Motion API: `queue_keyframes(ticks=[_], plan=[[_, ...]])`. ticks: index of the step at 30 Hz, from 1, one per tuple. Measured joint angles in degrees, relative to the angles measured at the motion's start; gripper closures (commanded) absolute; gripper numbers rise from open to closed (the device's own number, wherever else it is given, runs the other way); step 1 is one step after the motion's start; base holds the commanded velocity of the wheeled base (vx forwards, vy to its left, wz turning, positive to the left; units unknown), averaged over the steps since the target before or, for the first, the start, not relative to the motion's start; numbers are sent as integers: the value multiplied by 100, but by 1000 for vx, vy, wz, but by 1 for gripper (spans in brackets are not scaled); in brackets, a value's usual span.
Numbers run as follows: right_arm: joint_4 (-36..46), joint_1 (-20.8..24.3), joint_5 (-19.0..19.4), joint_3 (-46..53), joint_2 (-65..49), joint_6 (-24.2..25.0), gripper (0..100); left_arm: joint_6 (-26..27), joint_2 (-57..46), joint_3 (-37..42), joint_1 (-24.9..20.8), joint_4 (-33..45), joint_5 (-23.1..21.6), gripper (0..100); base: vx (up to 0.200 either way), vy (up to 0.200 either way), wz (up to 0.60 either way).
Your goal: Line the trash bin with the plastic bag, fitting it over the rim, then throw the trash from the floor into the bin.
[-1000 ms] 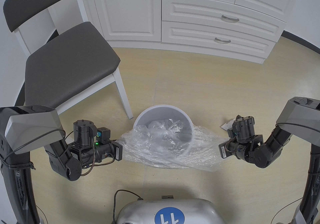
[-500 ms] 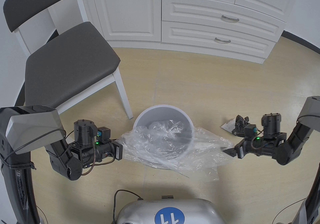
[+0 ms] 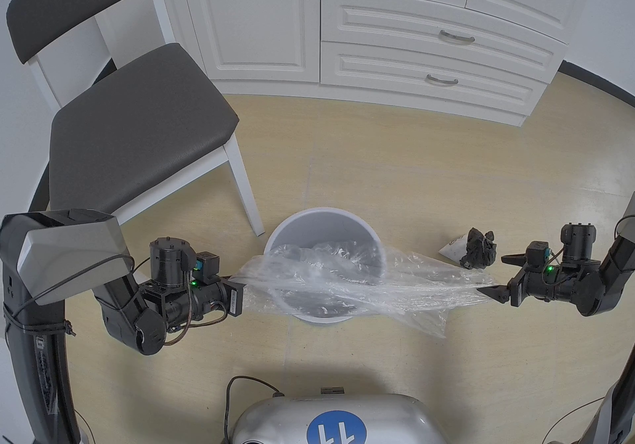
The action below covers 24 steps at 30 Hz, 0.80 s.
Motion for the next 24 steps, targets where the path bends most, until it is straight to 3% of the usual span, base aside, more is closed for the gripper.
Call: queue_keyframes(ticks=[14, 18, 24], plan=[[2, -291, 154, -74, 21, 9, 0, 155, -210, 21, 72, 741, 6, 100, 0, 0, 0], [5, -391, 340, -121, 18, 30, 0, 235, -273, 21, 133, 837, 2, 100, 0, 0, 0], [20, -363, 296, -171, -41, 196, 0, 243, -352, 69, 130, 848, 0, 100, 0, 0, 0]])
